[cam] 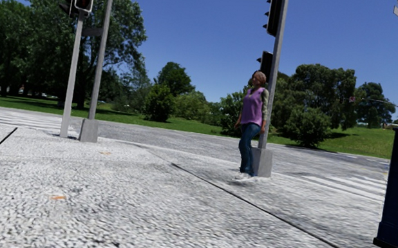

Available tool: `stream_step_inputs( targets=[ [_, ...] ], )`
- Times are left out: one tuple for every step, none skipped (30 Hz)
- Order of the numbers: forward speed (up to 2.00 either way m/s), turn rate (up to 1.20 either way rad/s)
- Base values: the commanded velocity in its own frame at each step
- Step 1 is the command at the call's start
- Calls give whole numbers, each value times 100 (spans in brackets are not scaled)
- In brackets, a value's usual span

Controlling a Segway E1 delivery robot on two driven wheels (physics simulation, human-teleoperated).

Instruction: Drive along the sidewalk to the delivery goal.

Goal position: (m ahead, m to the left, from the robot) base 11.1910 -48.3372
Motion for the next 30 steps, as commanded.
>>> stream_step_inputs(
  targets=[
    [123,-62],
    [129,-62],
    [129,-62],
    [133,-62],
    [136,-62],
    [137,-62],
    [137,-62],
    [138,-62],
    [138,-62],
    [138,-62],
    [138,-62],
    [138,-62],
    [138,-62],
    [138,-62],
    [138,-62],
    [138,-62],
    [138,-62],
    [138,-62],
    [138,-62],
    [138,-62],
    [138,-62],
    [138,-62],
    [138,-62],
    [138,-59],
    [138,-59],
    [142,-37],
    [150,0],
    [162,0],
    [162,0],
    [170,0]
  ],
)
